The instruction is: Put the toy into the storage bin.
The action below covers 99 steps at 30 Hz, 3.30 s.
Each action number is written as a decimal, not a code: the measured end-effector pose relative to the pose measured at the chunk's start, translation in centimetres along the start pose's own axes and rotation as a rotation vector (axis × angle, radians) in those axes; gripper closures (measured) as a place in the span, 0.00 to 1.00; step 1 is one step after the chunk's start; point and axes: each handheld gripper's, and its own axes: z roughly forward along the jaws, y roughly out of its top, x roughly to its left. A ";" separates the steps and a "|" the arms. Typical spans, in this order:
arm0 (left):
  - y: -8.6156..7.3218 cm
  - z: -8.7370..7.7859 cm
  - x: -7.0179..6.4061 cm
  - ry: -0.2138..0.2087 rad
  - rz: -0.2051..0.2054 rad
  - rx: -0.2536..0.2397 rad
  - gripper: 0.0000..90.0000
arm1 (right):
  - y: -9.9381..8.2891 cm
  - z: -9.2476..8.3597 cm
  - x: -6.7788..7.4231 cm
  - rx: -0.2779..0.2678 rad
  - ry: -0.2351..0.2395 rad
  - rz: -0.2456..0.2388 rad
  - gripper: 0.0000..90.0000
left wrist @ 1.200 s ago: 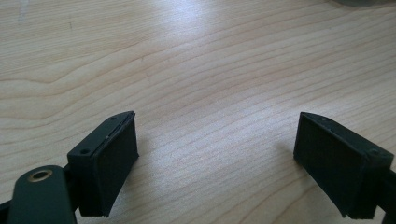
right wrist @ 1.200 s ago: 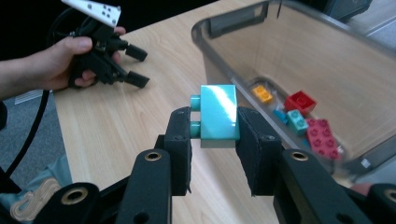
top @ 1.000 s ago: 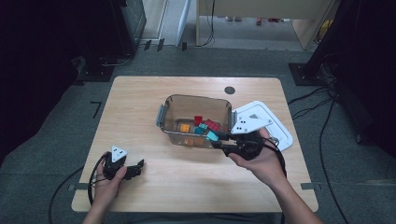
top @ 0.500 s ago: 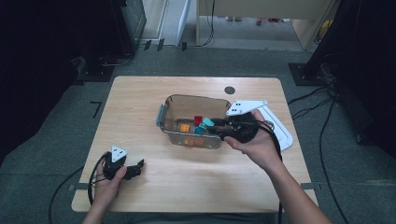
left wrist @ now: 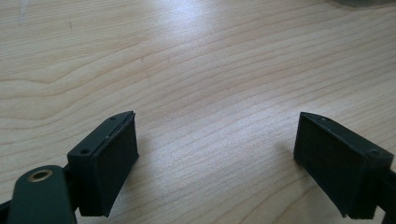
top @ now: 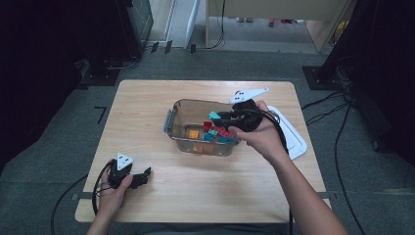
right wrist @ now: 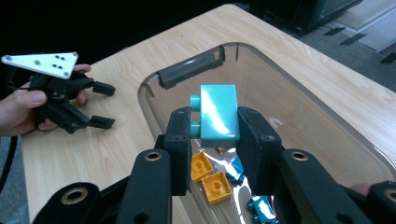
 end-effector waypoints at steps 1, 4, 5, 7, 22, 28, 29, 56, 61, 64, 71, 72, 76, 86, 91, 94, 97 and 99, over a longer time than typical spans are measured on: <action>0.0 0.0 0.0 0.000 0.002 0.002 0.15 | 0.1 0.3 -0.2 0.007 -0.002 0.005 0.75; 0.0 0.0 0.0 -0.001 0.002 0.002 0.15 | 0.3 1.2 -0.8 0.029 -0.006 0.022 0.75; 0.0 0.0 0.0 -0.001 0.002 0.002 0.15 | 0.3 1.2 -0.8 0.029 -0.006 0.022 0.75; 0.0 0.0 0.0 -0.001 0.000 0.001 0.15 | 0.4 1.8 -1.2 0.045 -0.006 0.032 0.75; 0.0 0.0 0.0 -0.001 -0.003 0.000 0.15 | 0.2 5.1 -3.3 0.147 -0.042 0.097 0.75; 0.0 0.0 0.0 -0.001 -0.001 0.002 0.15 | 0.0 5.7 -3.6 0.182 -0.043 0.111 0.75; 0.0 0.0 0.0 -0.001 -0.001 0.002 0.15 | 0.0 5.8 -3.6 0.182 -0.043 0.110 0.75; 0.0 0.0 0.0 -0.001 0.002 0.002 0.15 | -0.7 1.0 -3.3 0.032 -0.104 0.072 0.25; 0.0 0.0 0.0 0.000 0.003 0.002 0.15 | -1.1 0.1 -3.6 0.007 -0.116 0.104 0.25; 0.0 0.0 0.0 0.000 0.003 0.002 0.15 | -1.5 -0.8 -4.0 -0.023 -0.139 0.102 0.23; 0.0 0.0 0.0 -0.001 0.003 0.002 0.15 | -2.5 -1.7 -4.7 0.013 -0.195 0.086 0.21; 0.0 0.0 0.0 0.000 0.001 0.000 0.15 | -2.7 -1.9 -4.9 0.009 -0.198 0.089 0.21; 0.0 0.0 0.0 0.000 0.003 0.002 0.15 | -3.6 -2.8 -5.7 -0.006 -0.229 0.109 0.21; 0.0 0.0 0.0 0.000 0.001 0.001 0.15 | -5.7 -4.6 -7.0 -0.017 -0.273 0.149 0.21; 0.0 0.0 0.0 -0.001 0.002 0.003 0.15 | -6.7 -5.3 -7.6 -0.024 -0.288 0.164 0.21; 0.0 0.0 0.0 -0.001 0.001 0.003 0.15 | -7.7 -5.7 -8.1 -0.021 -0.307 0.169 0.22; 0.0 0.0 0.0 -0.001 0.001 0.003 0.15 | -8.7 -6.2 -8.7 -0.018 -0.318 0.182 0.22; 0.0 0.0 0.0 -0.001 -0.001 0.001 0.15 | -9.3 -6.5 -9.0 -0.018 -0.329 0.192 0.22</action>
